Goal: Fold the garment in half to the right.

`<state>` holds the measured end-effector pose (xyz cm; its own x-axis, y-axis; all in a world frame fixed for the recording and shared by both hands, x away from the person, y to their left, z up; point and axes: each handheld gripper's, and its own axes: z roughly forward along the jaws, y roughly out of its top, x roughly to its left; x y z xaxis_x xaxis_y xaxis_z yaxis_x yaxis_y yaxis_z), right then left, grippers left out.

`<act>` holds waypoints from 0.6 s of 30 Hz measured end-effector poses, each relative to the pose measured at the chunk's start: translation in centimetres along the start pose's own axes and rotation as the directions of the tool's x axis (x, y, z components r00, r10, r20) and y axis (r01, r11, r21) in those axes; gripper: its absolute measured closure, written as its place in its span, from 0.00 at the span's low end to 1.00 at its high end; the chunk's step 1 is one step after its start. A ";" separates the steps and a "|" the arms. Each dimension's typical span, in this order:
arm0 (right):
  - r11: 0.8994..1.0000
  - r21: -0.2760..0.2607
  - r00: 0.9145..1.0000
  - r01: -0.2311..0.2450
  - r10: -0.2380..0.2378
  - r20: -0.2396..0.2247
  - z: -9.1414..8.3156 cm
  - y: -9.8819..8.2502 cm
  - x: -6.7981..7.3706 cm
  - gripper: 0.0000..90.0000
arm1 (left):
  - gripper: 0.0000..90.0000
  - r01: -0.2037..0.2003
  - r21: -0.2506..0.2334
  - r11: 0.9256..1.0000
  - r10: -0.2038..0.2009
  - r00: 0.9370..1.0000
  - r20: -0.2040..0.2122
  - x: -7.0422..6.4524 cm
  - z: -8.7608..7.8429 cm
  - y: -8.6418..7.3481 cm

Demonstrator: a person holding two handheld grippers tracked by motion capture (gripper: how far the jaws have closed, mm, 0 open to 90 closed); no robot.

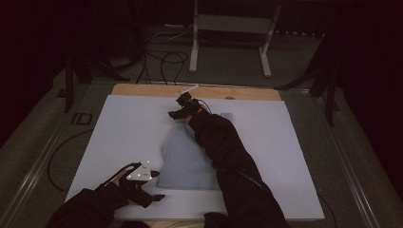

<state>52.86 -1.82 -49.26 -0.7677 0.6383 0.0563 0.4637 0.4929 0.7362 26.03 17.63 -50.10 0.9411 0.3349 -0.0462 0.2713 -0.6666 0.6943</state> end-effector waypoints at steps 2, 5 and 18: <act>1.000 0.025 1.000 -0.013 0.013 0.012 0.5 -0.1 -0.1 0.31 | 0.25 0.010 0.003 1.000 -0.010 1.000 0.001 0.1 0.1 -0.2; 0.998 0.059 0.999 -0.017 0.015 0.030 1.2 -0.3 -0.3 0.32 | 0.30 0.018 0.012 1.000 -0.018 1.000 0.001 0.2 0.2 -0.3; 0.987 0.157 0.997 -0.013 0.002 0.075 2.8 -0.3 -0.3 0.44 | 0.51 0.040 0.061 0.997 -0.040 0.999 0.004 0.5 0.6 -0.8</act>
<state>54.18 -0.53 -51.41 -0.7317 0.6816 0.0069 0.5378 0.5711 0.6202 26.43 17.94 -51.16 0.9302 0.3587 -0.0774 0.3206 -0.6919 0.6469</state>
